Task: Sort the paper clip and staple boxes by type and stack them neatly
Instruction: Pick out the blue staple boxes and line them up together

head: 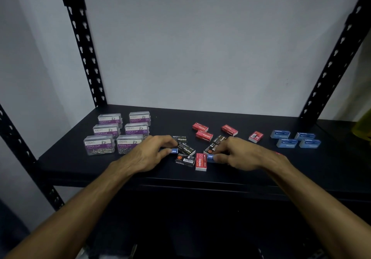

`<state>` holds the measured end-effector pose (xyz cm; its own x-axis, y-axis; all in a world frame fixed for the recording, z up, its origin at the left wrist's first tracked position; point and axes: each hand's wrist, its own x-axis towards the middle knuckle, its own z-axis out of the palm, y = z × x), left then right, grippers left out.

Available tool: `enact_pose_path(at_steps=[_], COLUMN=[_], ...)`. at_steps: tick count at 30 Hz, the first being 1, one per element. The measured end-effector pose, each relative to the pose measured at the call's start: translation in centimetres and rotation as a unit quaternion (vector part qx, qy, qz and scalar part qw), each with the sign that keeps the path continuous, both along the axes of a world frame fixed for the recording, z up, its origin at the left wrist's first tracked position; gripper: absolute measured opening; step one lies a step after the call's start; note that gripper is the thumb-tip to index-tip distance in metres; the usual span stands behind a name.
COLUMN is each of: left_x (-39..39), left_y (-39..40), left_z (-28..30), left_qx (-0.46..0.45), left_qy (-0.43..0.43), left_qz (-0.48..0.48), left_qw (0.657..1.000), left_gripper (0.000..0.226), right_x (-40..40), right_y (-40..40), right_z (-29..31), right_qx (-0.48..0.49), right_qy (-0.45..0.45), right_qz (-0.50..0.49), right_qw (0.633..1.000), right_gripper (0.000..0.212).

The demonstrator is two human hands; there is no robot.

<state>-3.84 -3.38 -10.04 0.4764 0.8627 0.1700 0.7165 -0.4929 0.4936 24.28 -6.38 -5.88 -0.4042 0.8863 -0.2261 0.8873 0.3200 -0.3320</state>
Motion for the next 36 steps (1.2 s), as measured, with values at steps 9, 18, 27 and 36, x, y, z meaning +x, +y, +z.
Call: enact_pose_path(at_steps=[9,18,27,36], left_x=[0.3,0.7,0.7,1.1], left_y=[0.0,0.1,0.5,0.8], left_z=[0.4,0.8,1.0,1.0], left_qx=[0.033,0.054,0.014,-0.009], left_qy=[0.007,0.013,0.041,0.042], left_qz=[0.016,0.018,0.040,0.053], left_qw=[0.999,0.998,0.998,0.998], left_gripper=[0.022,0.027,0.040,0.048], right_x=[0.3,0.5,0.5,0.4], right_y=[0.1,0.2,0.1,0.1], right_z=[0.0,-0.2,-0.1,-0.3], right_qx=[0.027,0.021,0.020,0.024], right_qy=[-0.003,0.010,0.017,0.021], right_qz=[-0.011,-0.022,-0.024,-0.029], right_qw=[1.000,0.999,0.999,0.999], right_gripper=[0.030,0.032,0.033,0.033])
